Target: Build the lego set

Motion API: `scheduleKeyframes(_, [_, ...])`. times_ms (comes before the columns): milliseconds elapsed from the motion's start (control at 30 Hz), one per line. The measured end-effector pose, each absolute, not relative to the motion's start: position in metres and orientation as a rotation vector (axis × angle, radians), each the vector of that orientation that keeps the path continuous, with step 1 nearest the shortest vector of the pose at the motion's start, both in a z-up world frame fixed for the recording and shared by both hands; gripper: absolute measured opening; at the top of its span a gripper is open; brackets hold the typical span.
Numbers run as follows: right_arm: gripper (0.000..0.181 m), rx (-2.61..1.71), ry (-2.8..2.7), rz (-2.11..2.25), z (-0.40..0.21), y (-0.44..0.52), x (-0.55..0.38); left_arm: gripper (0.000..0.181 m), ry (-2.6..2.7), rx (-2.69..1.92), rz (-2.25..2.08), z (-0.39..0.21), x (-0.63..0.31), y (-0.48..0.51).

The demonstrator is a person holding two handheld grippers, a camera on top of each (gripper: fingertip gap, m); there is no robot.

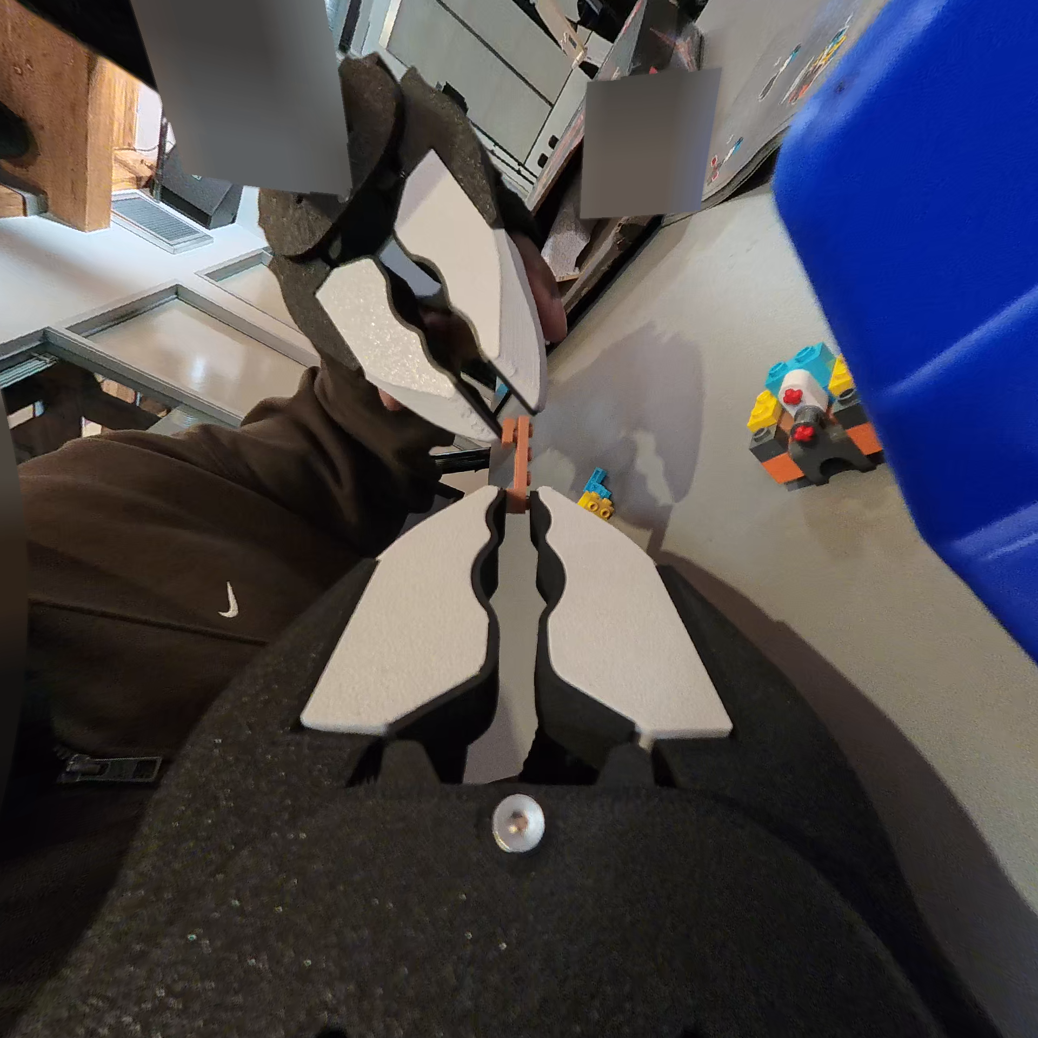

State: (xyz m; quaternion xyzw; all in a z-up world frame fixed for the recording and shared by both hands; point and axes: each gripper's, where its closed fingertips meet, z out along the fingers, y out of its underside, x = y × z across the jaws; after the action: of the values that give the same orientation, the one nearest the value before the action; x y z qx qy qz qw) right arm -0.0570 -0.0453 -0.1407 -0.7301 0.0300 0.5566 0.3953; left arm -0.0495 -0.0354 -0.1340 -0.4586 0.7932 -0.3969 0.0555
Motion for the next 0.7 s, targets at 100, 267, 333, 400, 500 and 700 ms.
scheduleKeyframes(100, [0.008,-1.855,0.069,1.412,-0.141,-0.0458,-0.0579,0.011,2.451,-1.39,-1.221,-0.1351,-0.0514,-0.0367])
scheduleKeyframes(267, [0.008,-1.854,0.061,1.414,-0.1406,-0.0464,-0.0589,0.01,2.484,-1.39,-1.253,-0.1343,-0.0531,-0.0374])
scheduleKeyframes(333, [0.008,-1.855,0.06,1.413,-0.1406,-0.0465,-0.0592,0.01,2.486,-1.402,-1.27,-0.1345,-0.0536,-0.0372])
scheduleKeyframes(400, [0.008,-1.851,0.061,1.411,-0.1401,-0.0463,-0.0589,0.01,2.476,-1.419,-1.289,-0.134,-0.0532,-0.0368])
scheduleKeyframes(500, [0.008,-1.845,0.058,1.404,-0.1393,-0.0461,-0.0587,0.009,2.461,-1.439,-1.306,-0.1335,-0.0532,-0.0365])
scheduleKeyframes(700, [0.008,-1.836,0.052,1.385,-0.1379,-0.0457,-0.0586,0.009,2.427,-1.474,-1.342,-0.1321,-0.054,-0.036])
